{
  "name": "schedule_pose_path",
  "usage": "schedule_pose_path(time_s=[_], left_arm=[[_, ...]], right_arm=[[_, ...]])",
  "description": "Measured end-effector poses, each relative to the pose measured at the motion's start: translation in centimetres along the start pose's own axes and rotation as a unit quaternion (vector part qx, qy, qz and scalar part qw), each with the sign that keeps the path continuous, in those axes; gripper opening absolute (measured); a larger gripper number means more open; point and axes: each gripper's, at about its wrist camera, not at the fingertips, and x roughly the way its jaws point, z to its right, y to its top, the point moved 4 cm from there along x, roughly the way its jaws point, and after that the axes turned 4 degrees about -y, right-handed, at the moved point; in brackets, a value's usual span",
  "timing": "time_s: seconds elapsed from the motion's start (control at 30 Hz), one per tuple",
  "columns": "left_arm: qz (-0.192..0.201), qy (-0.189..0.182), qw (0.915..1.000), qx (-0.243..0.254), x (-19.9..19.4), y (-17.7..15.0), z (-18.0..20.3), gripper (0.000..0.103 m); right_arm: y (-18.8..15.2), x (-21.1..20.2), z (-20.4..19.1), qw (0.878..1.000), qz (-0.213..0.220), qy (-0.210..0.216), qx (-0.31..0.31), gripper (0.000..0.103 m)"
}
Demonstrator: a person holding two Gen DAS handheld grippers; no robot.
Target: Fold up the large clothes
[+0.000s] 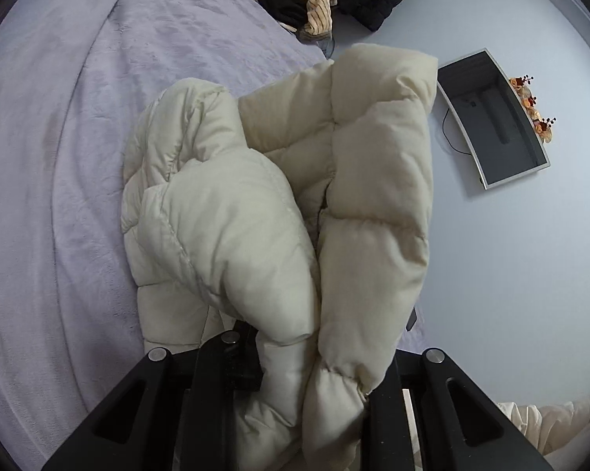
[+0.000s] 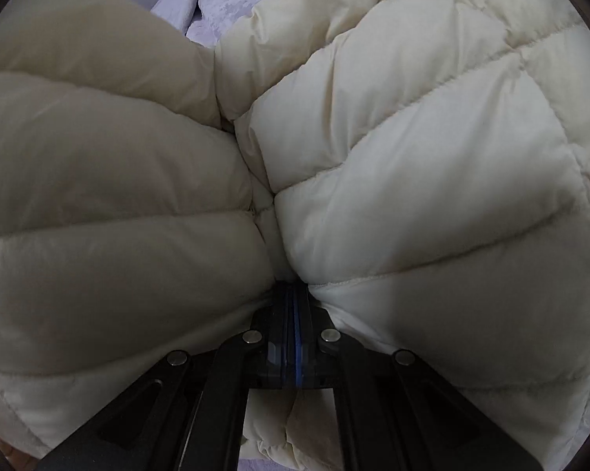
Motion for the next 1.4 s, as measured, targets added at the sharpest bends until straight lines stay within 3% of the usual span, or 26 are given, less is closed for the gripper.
schedule_pose_path(time_s=[0.17, 0.27, 0.33, 0.5, 0.63, 0.73, 0.97, 1.03, 1.07, 1.1, 1.3, 1.4], left_arm=[[0.016, -0.010, 0.9981, -0.058, 0.7, 0.7, -0.8, 0.022], [0.022, -0.001, 0.9979, -0.061, 0.5, 1.1, -0.7, 0.022], [0.020, 0.007, 0.9980, -0.059, 0.5, 1.2, -0.5, 0.022], [0.016, 0.021, 0.9982, -0.053, 0.2, 0.7, -0.7, 0.022], [0.012, 0.031, 0.9975, -0.063, 1.3, 1.2, 0.4, 0.022], [0.008, 0.034, 0.9973, -0.065, 3.2, 1.5, 2.7, 0.022], [-0.045, 0.044, 0.9979, -0.015, 13.0, 1.6, 8.7, 0.024], [-0.053, 0.024, 0.9983, -0.001, 15.3, 1.4, 9.3, 0.042], [-0.055, 0.000, 0.9985, -0.003, 16.0, 1.2, 9.5, 0.063], [-0.054, -0.021, 0.9983, -0.004, 16.4, 1.0, 9.5, 0.076], [-0.063, -0.054, 0.9965, -0.008, 16.9, 0.4, 8.8, 0.077], [-0.063, -0.057, 0.9964, -0.003, 16.8, 0.5, 8.4, 0.077]], right_arm=[[0.1, 0.0, 0.8, 1.000, -0.009, 0.026, 0.014, 0.001], [0.1, -1.5, 1.5, 0.998, -0.017, 0.049, 0.033, 0.002], [-0.1, -4.1, 2.2, 0.997, -0.001, 0.059, 0.040, 0.002], [-1.9, -10.5, 7.1, 0.997, 0.064, -0.009, 0.039, 0.003], [-3.2, -8.8, 12.0, 0.993, 0.040, 0.035, 0.107, 0.001], [-3.6, -6.6, 13.7, 0.990, 0.033, 0.063, 0.123, 0.000], [-4.6, -5.6, 15.5, 0.982, 0.039, 0.115, 0.142, 0.000], [-4.9, -5.5, 16.0, 0.979, 0.040, 0.131, 0.149, 0.000], [-4.9, -5.4, 16.3, 0.978, 0.039, 0.140, 0.151, 0.000], [-4.9, -5.4, 16.5, 0.976, 0.037, 0.149, 0.153, 0.000], [-5.5, -7.7, 19.3, 0.960, 0.028, 0.207, 0.184, 0.003], [-6.0, -11.1, 21.9, 0.957, 0.045, 0.200, 0.204, 0.004]])
